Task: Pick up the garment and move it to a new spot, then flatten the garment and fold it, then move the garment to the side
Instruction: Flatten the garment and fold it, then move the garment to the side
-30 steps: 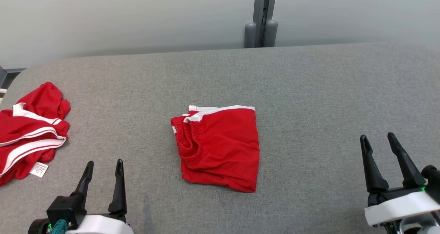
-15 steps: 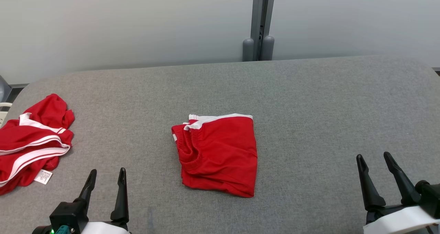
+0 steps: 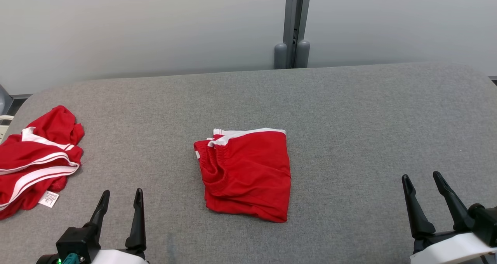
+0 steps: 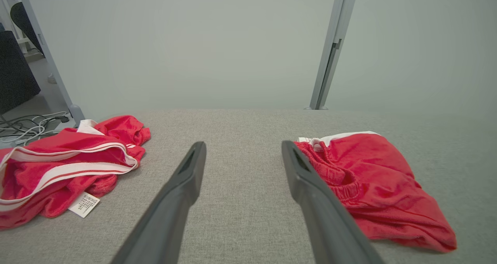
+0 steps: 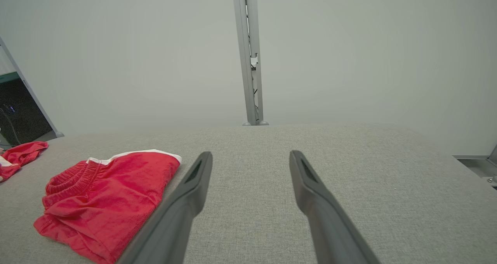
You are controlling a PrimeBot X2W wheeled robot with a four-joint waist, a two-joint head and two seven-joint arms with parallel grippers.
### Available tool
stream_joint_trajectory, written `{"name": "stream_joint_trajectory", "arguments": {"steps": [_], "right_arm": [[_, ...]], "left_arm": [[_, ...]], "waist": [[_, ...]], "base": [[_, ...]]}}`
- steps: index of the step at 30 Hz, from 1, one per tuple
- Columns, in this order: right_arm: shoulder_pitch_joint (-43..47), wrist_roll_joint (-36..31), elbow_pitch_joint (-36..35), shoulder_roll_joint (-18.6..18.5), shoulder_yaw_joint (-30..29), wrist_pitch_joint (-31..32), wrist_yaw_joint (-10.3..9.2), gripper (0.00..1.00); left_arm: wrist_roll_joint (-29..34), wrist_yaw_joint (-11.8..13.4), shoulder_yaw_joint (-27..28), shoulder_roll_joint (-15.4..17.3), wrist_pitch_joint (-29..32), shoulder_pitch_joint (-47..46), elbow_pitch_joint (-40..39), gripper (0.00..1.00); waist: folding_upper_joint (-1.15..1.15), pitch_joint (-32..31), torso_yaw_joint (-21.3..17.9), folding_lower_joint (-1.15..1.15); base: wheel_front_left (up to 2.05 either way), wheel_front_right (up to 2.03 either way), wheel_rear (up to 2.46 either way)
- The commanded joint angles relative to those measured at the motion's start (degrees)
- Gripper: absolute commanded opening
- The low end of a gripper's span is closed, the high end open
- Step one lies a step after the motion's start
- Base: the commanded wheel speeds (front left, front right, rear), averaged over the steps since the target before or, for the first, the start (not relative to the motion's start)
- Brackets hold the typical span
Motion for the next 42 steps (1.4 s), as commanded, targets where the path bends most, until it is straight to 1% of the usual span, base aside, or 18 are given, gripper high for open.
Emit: {"name": "stream_joint_trajectory", "arguments": {"steps": [1,18,24,28,31,37,38,42], "right_arm": [[0.1,-0.1,-0.3,-0.2,-0.2,0.1,0.03,1.00],[-0.3,-0.2,0.1,0.1,-0.1,0.3,0.03,1.00],[-0.6,0.0,0.5,-0.1,-0.3,0.4,0.03,1.00],[-1.4,0.3,1.1,-0.5,-1.0,0.7,0.03,1.00],[-2.8,0.6,2.1,-0.8,-1.0,1.4,0.03,1.00],[-8.3,2.0,6.8,-2.6,1.0,2.2,0.03,1.00],[-10.4,2.7,8.9,-3.3,2.6,2.7,0.03,1.00],[-14.6,4.3,13.1,-4.9,6.3,3.4,0.03,1.00]], "left_arm": [[-0.5,0.1,0.1,0.2,0.1,0.1,-0.2,1.00],[-0.9,0.6,-0.2,0.6,0.1,-0.5,-0.3,1.00],[-1.0,0.6,-0.6,0.6,0.1,-1.2,-0.2,1.00],[-0.9,0.4,-1.0,0.5,0.0,-2.4,-0.3,1.00],[-0.8,-0.1,-1.6,0.1,-0.5,-4.2,-0.2,1.00],[-0.7,-1.9,-3.3,-1.3,-2.3,-10.5,1.8,1.00],[-0.9,-2.5,-3.8,-2.2,-3.4,-12.8,3.0,1.00],[-1.0,-3.5,-4.7,-3.4,-5.3,-16.6,5.6,1.00]], "waist": [[0.00,0.1,0.0,0.00],[0.00,0.1,-0.2,0.00],[0.00,0.5,0.2,0.00],[0.00,1.4,1.2,0.00],[0.00,3.0,3.0,0.00],[0.00,7.8,8.5,0.00],[0.00,9.2,10.4,0.00],[0.00,11.8,13.6,0.00]], "base": [[0.00,0.00,0.00],[0.00,0.00,0.00],[0.00,0.00,0.00],[0.00,0.00,0.00],[0.00,0.00,0.00],[0.00,0.00,0.00],[0.00,0.00,0.00],[0.00,0.00,0.00]]}}
